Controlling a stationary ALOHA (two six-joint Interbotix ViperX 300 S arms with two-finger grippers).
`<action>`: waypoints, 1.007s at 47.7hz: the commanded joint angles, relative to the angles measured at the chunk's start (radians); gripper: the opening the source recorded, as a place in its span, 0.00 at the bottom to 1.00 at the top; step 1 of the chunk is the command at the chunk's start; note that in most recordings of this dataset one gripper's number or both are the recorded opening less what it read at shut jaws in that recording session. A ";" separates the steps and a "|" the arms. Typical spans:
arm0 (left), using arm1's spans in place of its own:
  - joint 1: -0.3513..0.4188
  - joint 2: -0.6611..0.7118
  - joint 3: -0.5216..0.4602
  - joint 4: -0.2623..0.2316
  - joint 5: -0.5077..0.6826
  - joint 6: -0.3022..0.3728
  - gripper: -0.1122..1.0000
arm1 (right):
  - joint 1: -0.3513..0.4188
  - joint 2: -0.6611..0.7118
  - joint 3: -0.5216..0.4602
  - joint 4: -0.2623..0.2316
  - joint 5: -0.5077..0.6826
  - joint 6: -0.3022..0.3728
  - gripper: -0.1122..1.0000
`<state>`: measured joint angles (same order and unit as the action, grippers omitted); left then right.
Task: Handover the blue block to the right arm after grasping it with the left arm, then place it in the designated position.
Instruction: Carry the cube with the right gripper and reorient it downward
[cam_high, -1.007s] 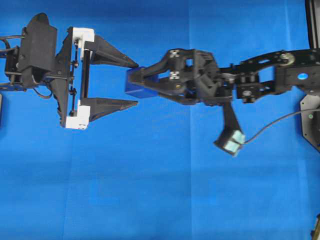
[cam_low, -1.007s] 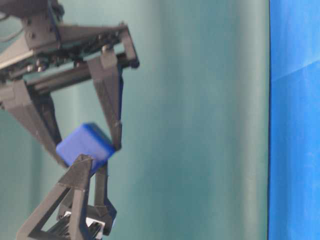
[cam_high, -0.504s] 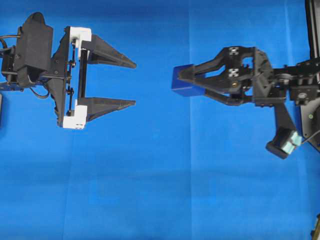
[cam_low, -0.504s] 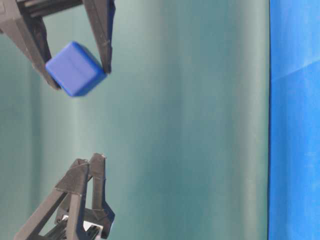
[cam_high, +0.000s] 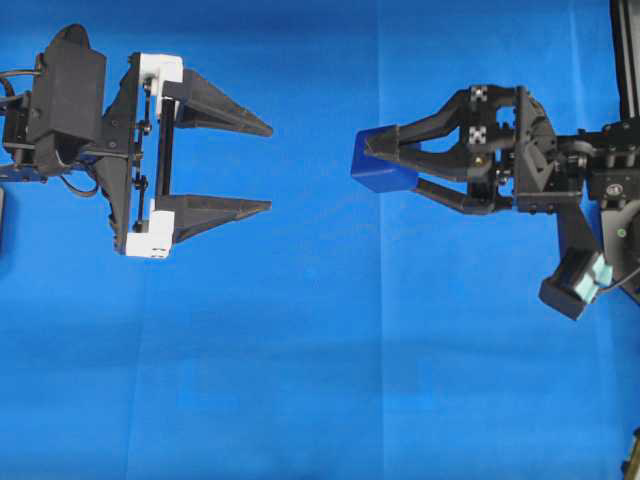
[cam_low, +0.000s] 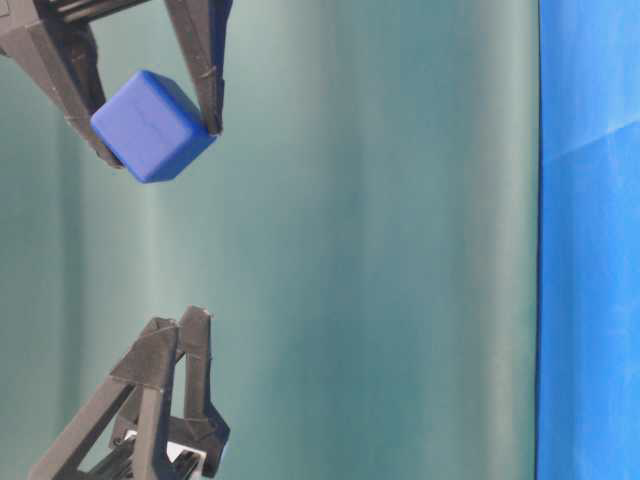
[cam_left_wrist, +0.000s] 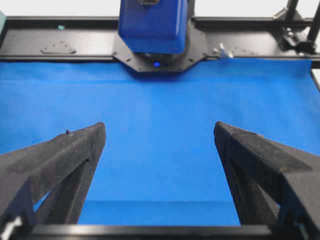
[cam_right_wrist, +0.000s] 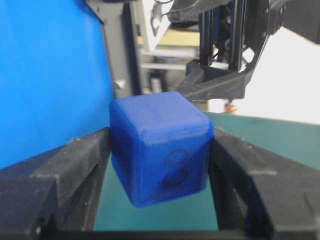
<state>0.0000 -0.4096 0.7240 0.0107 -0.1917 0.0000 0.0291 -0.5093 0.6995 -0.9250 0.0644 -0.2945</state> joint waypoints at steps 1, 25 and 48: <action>-0.003 -0.015 -0.009 0.000 -0.003 0.000 0.94 | 0.003 -0.015 -0.012 0.057 -0.002 0.060 0.51; -0.008 -0.015 -0.009 -0.002 -0.002 0.002 0.94 | 0.006 -0.048 -0.002 0.284 0.035 0.721 0.51; -0.014 -0.015 -0.011 -0.002 -0.003 0.003 0.94 | 0.023 -0.057 0.002 0.284 0.101 0.920 0.51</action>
<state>-0.0107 -0.4096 0.7240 0.0107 -0.1887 0.0015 0.0491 -0.5553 0.7148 -0.6443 0.1626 0.6228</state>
